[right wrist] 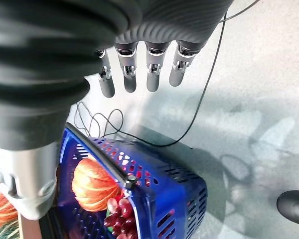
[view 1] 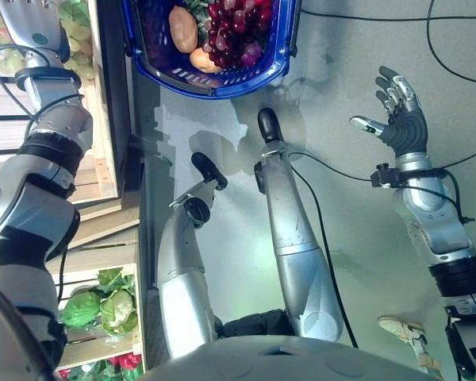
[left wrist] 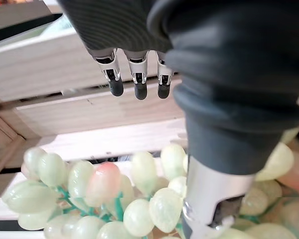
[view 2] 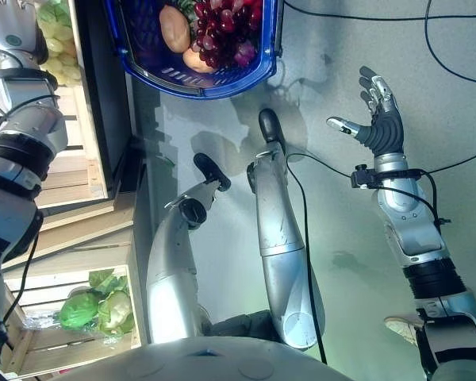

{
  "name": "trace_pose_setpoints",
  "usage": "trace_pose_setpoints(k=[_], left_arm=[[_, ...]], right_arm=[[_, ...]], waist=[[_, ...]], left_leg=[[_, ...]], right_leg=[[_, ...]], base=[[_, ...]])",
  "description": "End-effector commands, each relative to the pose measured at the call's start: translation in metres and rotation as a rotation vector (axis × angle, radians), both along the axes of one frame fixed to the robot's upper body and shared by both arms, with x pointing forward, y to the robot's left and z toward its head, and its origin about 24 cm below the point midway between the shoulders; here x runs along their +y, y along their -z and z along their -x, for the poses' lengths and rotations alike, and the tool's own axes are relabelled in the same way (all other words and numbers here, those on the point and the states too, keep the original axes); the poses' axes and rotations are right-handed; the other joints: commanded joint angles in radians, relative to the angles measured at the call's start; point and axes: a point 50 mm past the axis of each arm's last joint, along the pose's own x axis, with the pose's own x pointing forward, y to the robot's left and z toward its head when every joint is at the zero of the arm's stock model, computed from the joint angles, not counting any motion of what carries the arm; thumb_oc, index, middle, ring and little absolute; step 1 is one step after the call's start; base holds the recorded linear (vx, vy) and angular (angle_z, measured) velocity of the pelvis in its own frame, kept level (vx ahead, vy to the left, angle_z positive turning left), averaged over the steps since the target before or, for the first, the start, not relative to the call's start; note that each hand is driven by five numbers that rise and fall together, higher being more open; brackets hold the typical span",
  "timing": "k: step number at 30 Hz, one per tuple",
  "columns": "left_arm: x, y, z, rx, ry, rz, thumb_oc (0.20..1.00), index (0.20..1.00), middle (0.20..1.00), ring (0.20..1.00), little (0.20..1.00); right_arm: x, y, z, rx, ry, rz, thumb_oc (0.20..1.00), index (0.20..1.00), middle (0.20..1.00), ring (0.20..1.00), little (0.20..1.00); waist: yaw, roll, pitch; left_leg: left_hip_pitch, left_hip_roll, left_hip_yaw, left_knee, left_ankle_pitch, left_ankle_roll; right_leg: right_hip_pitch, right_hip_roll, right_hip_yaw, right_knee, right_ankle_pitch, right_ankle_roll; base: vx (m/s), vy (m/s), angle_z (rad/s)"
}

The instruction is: Pick up fruits and vegetables into the basket

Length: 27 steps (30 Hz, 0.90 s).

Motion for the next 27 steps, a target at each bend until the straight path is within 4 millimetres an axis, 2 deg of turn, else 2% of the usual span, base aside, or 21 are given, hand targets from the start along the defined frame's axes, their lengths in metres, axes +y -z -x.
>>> trace_pose_setpoints(k=[1, 7, 9, 14, 23, 27], left_arm=[[0.037, 0.026, 0.014, 0.086, -0.183, 0.107, 1.000, 1.000, 1.000, 1.000, 1.000], [0.054, 0.051, 0.021, 0.161, -0.262, 0.263, 1.000, 1.000, 1.000, 1.000, 1.000], [0.057, 0.054, 0.022, 0.178, -0.282, 0.270, 1.000, 1.000, 1.000, 1.000, 1.000], [0.072, 0.080, 0.034, 0.261, -0.386, 0.406, 1.000, 1.000, 1.000, 1.000, 1.000], [0.078, 0.084, 0.040, 0.205, -0.395, 0.413, 1.000, 1.000, 1.000, 1.000, 1.000], [0.070, 0.077, 0.035, 0.157, -0.348, 0.371, 1.000, 1.000, 1.000, 1.000, 1.000]], right_arm=[[0.004, -0.003, 0.004, -0.032, -0.045, -0.002, 1.000, 1.000, 1.000, 1.000, 1.000], [0.002, -0.006, 0.001, -0.035, -0.047, -0.010, 1.000, 1.000, 1.000, 1.000, 1.000], [0.002, -0.006, 0.001, -0.033, -0.048, -0.010, 1.000, 1.000, 1.000, 1.000, 1.000], [0.002, -0.009, 0.000, -0.026, -0.055, -0.008, 1.000, 1.000, 1.000, 1.000, 1.000], [0.003, -0.012, -0.003, -0.027, -0.045, 0.002, 1.000, 1.000, 1.000, 1.000, 1.000], [0.005, -0.010, -0.003, -0.032, -0.049, -0.004, 1.000, 1.000, 1.000, 1.000, 1.000]], waist=[[-0.056, 0.020, -0.045], [-0.052, 0.017, -0.045], [-0.051, 0.016, -0.045], [-0.047, 0.017, -0.045], [-0.039, 0.015, -0.045], [-0.033, 0.009, -0.045]], left_leg=[[-0.049, -0.021, -0.015, 0.024, -0.052, 0.032], [-0.050, -0.023, -0.016, 0.014, -0.047, 0.028], [-0.051, -0.023, -0.016, 0.014, -0.046, 0.028], [-0.043, -0.026, -0.016, 0.007, -0.044, 0.028], [-0.063, -0.022, -0.018, 0.019, -0.044, 0.029], [-0.081, -0.025, -0.028, 0.023, -0.048, 0.033]], right_leg=[[0.004, 0.050, -0.036, 0.001, -0.045, 0.045], [0.009, 0.048, -0.039, -0.019, -0.036, 0.049], [0.010, 0.048, -0.039, -0.021, -0.034, 0.049], [0.022, 0.043, -0.043, -0.036, -0.031, 0.050], [0.010, 0.043, -0.045, -0.031, -0.032, 0.048], [0.001, 0.050, -0.047, -0.033, -0.032, 0.048]], base=[[-0.01, 0.008, -0.04], [0.00, 0.002, -0.01], [0.00, 0.000, 0.00], [-0.02, 0.045, -0.01], [0.00, 0.023, 0.00], [0.00, 0.000, 0.00]])
